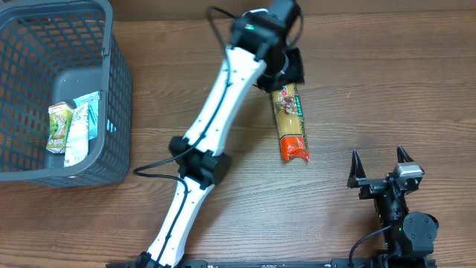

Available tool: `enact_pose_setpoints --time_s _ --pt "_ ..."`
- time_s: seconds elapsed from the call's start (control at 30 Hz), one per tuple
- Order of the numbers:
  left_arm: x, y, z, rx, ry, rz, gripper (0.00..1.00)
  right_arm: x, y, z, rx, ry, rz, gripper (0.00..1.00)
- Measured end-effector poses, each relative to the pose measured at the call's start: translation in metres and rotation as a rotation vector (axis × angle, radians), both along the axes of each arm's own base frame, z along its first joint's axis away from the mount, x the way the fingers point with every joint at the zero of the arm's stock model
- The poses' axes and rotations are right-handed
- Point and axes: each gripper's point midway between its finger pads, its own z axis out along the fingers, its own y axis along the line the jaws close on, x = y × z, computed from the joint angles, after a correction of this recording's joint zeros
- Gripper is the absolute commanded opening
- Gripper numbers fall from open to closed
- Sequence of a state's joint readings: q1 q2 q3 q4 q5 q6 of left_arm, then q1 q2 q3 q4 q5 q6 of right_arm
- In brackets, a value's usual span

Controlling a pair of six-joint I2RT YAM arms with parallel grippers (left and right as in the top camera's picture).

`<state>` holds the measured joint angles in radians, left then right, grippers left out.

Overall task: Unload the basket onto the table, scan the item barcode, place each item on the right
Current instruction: 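Lift the pasta packet with the left gripper and place it near the scanner, then return the left gripper to the basket and grasp the white Pantene tube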

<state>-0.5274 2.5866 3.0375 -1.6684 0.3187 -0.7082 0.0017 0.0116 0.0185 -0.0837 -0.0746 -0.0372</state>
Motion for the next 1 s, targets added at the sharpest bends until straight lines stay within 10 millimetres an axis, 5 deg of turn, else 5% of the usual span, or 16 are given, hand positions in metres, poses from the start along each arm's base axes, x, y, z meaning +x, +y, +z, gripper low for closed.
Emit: enact_pose_setpoints --time_s 0.2,0.3,0.4,0.6,0.7,0.8,0.9,1.0 --pt "0.021 0.063 0.081 -0.053 -0.218 0.028 0.5 0.0 0.0 0.0 0.0 -0.001 0.0 1.0" --pt "0.021 0.113 0.138 -0.068 -0.358 0.072 0.57 0.0 0.0 0.0 0.0 -0.001 0.0 1.0" --pt "-0.001 0.183 0.216 -0.027 -0.584 0.15 0.72 0.0 0.0 0.0 0.0 0.0 0.0 1.0" --pt "-0.083 0.318 0.326 0.221 -0.934 0.474 0.71 0.0 0.0 0.0 0.0 -0.001 0.0 1.0" --pt "-0.108 0.375 0.34 0.353 -0.965 0.643 0.76 0.0 0.0 0.0 0.0 0.0 0.0 1.0" --pt "-0.117 0.429 0.33 0.469 -0.899 0.797 0.8 0.0 0.0 0.0 0.0 0.0 -0.001 1.0" --pt "-0.117 0.487 0.286 0.559 -0.69 0.922 0.79 0.0 0.0 0.0 0.0 0.0 0.0 1.0" --pt "-0.111 0.521 0.229 0.586 -0.463 0.957 0.77 0.0 0.0 0.0 0.0 0.0 0.0 1.0"
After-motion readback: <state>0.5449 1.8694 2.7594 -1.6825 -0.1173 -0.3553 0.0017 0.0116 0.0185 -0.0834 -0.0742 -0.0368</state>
